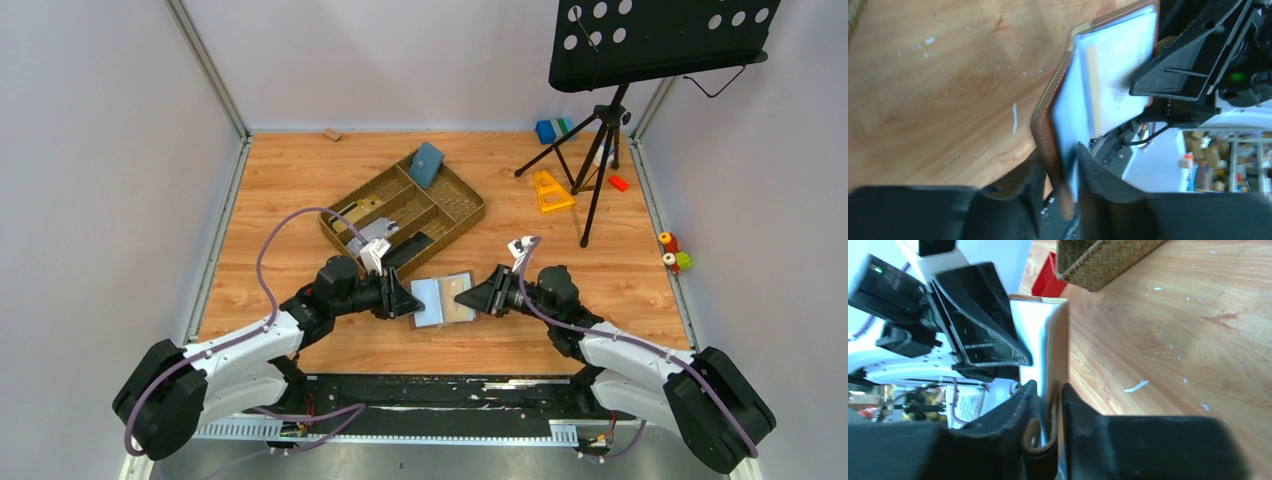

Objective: Take the credit cards out of the card holder
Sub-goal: Remove the credit card from the card holder.

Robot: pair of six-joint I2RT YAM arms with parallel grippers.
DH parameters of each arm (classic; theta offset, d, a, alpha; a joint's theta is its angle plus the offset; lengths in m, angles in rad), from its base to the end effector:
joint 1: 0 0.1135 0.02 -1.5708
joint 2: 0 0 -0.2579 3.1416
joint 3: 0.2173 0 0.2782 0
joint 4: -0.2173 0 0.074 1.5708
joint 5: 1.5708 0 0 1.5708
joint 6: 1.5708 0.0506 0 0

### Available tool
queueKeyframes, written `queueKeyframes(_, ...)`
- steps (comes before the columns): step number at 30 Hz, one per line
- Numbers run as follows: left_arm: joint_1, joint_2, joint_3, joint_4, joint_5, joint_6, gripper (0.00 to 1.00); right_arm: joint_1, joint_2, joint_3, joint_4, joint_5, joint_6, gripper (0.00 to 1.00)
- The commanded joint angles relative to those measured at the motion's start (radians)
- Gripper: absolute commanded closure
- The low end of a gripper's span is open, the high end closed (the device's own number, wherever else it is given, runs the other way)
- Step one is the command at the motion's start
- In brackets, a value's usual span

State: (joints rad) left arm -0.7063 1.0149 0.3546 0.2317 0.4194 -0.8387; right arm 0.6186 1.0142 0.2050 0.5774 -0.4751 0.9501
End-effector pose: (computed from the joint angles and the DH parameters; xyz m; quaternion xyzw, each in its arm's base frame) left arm 0.1727 -0.1744 0.1634 0.0579 0.8285 -0.4944 0.2564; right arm 0.1743 0.1525 0.1499 -0.0183 0.7758 0.5567 0.2966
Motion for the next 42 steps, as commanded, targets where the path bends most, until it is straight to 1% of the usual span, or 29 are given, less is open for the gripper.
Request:
queueKeyframes(1,0.0,0.022,0.026,0.043,-0.036,0.015,0.92,-0.003,0.047,0.031,-0.046,-0.013,-0.037,0.61)
queueKeyframes(2,0.001,0.037,0.042,-0.003,-0.059,0.038,1.0,-0.002,0.058,0.039,-0.106,0.002,-0.061,0.54)
queueKeyframes(3,0.001,0.063,0.058,-0.074,-0.075,0.068,1.0,-0.003,0.07,0.044,-0.147,0.012,-0.088,0.51)
queueKeyframes(4,0.001,0.085,0.071,-0.111,-0.082,0.087,1.0,-0.003,0.078,0.045,-0.174,0.021,-0.11,0.5)
queueKeyframes(6,0.001,0.122,0.079,-0.134,-0.087,0.108,1.0,-0.003,0.085,0.037,-0.204,0.035,-0.152,0.53)
queueKeyframes(7,0.001,0.134,0.072,-0.118,-0.08,0.11,1.0,-0.003,0.087,0.03,-0.202,0.035,-0.162,0.58)
queueKeyframes(8,0.001,0.145,0.062,-0.089,-0.07,0.106,1.0,-0.002,0.089,0.024,-0.19,0.031,-0.17,0.6)
queueKeyframes(12,0.0,0.179,0.043,-0.034,-0.053,0.1,1.0,-0.003,0.116,0.035,-0.179,0.004,-0.183,0.62)
queueKeyframes(13,0.0,0.186,0.043,-0.031,-0.05,0.101,1.0,-0.003,0.124,0.041,-0.182,-0.002,-0.19,0.61)
queueKeyframes(17,0.0,0.199,0.045,-0.033,-0.046,0.112,1.0,-0.002,0.169,0.061,-0.175,-0.031,-0.213,0.44)
queueKeyframes(18,0.0,0.2,0.046,-0.04,-0.05,0.115,1.0,-0.002,0.178,0.061,-0.165,-0.034,-0.211,0.44)
queueKeyframes(23,-0.001,0.208,0.044,-0.06,-0.075,0.12,1.0,-0.002,0.217,0.046,-0.103,-0.055,-0.186,0.61)
queueKeyframes(28,-0.001,0.221,0.046,-0.057,-0.066,0.119,1.0,-0.002,0.227,0.038,-0.049,-0.074,-0.163,0.74)
queueKeyframes(33,-0.001,0.229,0.042,-0.035,-0.054,0.112,1.0,-0.002,0.227,0.036,-0.014,-0.085,-0.142,0.78)
queueKeyframes(38,-0.002,0.24,0.037,-0.012,-0.041,0.105,1.0,-0.002,0.247,0.051,-0.034,-0.089,-0.154,0.78)
queueKeyframes(42,-0.004,0.247,0.034,-0.006,-0.037,0.102,1.0,-0.002,0.28,0.061,-0.032,-0.103,-0.154,0.82)
